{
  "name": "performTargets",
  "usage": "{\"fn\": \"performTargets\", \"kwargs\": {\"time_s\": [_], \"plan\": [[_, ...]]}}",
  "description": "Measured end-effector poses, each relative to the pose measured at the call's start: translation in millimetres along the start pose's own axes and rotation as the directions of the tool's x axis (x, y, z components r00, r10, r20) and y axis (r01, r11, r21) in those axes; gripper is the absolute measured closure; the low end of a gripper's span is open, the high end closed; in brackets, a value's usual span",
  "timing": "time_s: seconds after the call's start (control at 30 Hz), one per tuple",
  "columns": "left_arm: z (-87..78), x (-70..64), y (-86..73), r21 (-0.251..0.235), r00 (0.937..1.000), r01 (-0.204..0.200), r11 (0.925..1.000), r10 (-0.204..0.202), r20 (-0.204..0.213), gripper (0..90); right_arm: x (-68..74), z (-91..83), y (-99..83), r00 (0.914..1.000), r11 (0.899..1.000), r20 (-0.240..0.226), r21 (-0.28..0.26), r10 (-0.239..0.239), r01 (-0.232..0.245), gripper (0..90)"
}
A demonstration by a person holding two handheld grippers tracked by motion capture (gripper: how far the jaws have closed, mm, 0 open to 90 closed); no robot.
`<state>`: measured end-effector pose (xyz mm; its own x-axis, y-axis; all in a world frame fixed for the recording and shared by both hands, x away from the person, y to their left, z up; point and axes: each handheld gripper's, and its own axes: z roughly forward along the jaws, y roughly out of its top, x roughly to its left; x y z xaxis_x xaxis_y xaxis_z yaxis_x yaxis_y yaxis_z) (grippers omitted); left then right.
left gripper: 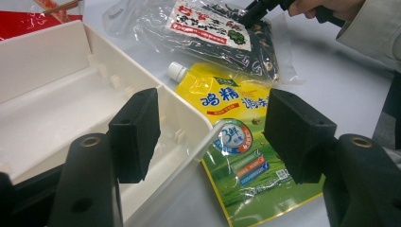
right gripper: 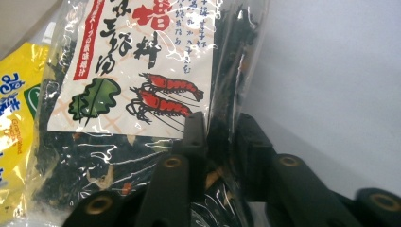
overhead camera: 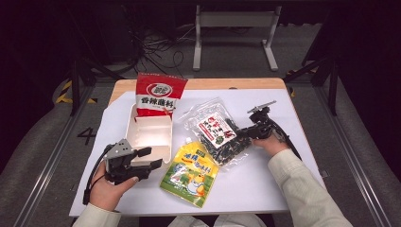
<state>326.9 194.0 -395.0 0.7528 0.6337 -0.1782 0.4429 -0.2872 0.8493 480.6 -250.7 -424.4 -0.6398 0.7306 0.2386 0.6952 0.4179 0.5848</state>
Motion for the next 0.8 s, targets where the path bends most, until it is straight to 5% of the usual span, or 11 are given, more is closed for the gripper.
{"fn": "performTargets", "kwargs": {"time_s": [0.27, 0.53, 0.8], "plan": [[3.0, -0.6, 0.9, 0.002, 1.0000, 0.001, 1.0000, -0.001, 0.007, 37.3, 7.8, -5.5, -3.3, 0.9986, 1.000, 0.045, 0.003, -0.029, 0.029, 82.7], [12.1, -3.3, 4.6, 0.010, 0.9996, -0.005, 0.9999, 0.005, 0.028, 37.5, 13.6, -29.6, -15.3, 0.9958, 0.993, 0.084, -0.109, -0.036, 0.045, 83.5], [26.0, -8.7, 12.3, -0.002, 0.9990, 0.008, 1.0000, -0.008, 0.044, 36.9, 26.8, -63.8, -26.7, 0.9895, 0.968, 0.127, -0.229, -0.070, 0.098, 84.1]]}}
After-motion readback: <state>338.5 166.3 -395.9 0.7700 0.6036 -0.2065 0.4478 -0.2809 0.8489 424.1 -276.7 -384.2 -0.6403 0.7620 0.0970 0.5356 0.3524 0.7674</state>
